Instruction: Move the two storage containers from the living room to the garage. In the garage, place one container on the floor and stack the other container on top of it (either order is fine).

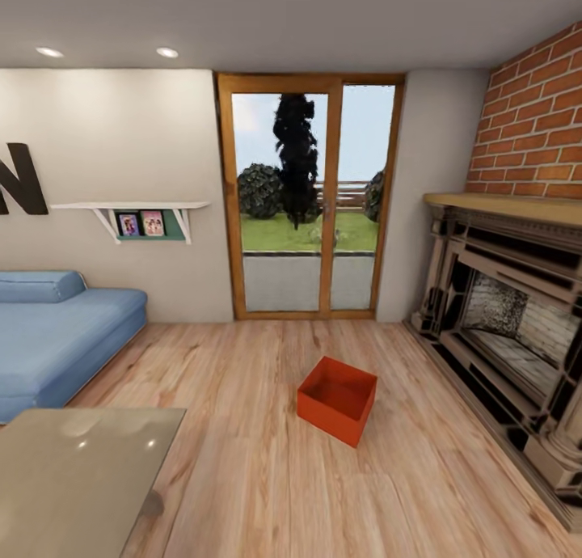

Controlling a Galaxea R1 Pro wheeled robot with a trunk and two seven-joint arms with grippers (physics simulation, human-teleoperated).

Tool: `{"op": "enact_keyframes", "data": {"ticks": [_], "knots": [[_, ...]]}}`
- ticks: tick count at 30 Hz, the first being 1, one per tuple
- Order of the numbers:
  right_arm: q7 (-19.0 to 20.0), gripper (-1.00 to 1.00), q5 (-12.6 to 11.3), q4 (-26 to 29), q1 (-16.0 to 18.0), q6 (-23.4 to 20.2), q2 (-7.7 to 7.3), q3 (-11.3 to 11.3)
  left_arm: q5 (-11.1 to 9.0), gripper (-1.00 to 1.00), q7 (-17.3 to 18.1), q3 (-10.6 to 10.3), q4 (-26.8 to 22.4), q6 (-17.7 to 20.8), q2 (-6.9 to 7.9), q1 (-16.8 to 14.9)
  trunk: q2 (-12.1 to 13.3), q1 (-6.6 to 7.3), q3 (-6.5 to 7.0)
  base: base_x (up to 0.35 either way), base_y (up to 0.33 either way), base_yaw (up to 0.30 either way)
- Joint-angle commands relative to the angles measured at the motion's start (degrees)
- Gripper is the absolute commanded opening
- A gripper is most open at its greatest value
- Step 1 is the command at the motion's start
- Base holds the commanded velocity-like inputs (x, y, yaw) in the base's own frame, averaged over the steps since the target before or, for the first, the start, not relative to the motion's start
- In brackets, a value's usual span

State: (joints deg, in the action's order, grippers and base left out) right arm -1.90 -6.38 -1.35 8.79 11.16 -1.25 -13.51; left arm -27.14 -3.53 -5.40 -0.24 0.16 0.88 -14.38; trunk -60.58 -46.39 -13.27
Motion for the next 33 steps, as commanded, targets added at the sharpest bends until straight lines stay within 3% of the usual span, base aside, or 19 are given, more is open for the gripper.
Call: {"op": "enact_keyframes", "data": {"ticks": [1,33], "knots": [[0.0,1.00,-0.7,-0.1,0.1,0.3,0.02,-0.4,-0.5,1.00,-0.2,-0.5,0.0,0.0,0.00,0.0,0.0,-0.04,-0.07,0.322,0.000,0.000],[0.0,1.00,-0.8,-0.2,0.1,0.2,0.11,-0.3,-0.5,1.00,-0.2,-0.5,0.0,0.0,0.00,0.0,0.0,-0.04,-0.07,0.322,0.084,0.000]]}}
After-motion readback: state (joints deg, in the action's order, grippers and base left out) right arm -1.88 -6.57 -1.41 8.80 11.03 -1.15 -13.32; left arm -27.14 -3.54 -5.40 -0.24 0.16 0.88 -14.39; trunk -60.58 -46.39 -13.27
